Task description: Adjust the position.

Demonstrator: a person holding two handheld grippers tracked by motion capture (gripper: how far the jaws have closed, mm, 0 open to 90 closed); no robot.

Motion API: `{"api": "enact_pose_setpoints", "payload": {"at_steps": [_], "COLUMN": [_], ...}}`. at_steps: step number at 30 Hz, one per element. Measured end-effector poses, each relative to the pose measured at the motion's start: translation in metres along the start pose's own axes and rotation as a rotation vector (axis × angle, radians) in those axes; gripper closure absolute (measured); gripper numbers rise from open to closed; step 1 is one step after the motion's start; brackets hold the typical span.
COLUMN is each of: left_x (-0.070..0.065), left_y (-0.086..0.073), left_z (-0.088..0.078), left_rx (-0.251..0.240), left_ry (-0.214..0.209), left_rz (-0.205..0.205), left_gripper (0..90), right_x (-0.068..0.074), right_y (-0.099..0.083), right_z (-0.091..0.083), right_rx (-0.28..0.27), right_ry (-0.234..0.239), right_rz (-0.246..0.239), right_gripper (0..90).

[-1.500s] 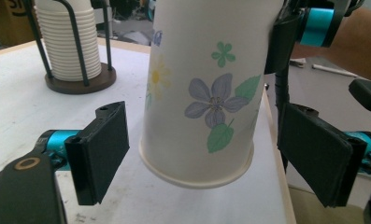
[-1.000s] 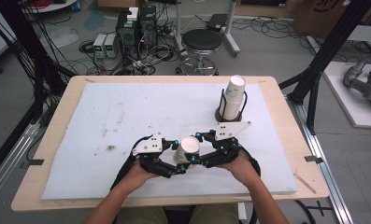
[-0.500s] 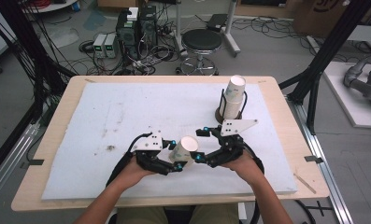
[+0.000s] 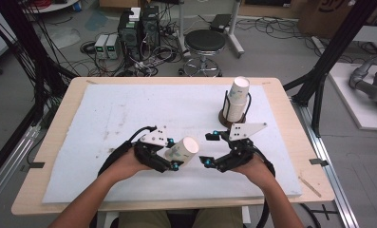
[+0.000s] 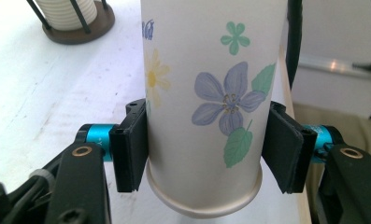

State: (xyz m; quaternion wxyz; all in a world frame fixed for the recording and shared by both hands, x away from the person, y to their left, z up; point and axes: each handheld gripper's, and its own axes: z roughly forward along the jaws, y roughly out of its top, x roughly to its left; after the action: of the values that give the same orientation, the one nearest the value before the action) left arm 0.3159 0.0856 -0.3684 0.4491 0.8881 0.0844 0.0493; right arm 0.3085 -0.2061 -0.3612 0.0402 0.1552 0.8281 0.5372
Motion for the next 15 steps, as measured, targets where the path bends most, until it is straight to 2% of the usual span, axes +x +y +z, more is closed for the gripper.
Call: {"api": "enact_pose_setpoints", "payload": {"at_steps": [8,15], "left_x": [0.004,0.003], "left_y": [0.013,0.021], "left_z": [0.0,0.0], "left_rx": [0.119,0.177], "left_ry": [-0.016,-0.038], "left_rz": [0.053,0.086], "left_gripper": [38.0,38.3], "right_x": [0.002,0.002], "right_y": [0.0,-0.001], "right_z": [0.001,0.002], "right_rx": [0.027,0.046], "right_ry": [-0.001,-0.007], "right_rz": [-0.022,-0.031], "right_gripper": [17.4,17.4]}}
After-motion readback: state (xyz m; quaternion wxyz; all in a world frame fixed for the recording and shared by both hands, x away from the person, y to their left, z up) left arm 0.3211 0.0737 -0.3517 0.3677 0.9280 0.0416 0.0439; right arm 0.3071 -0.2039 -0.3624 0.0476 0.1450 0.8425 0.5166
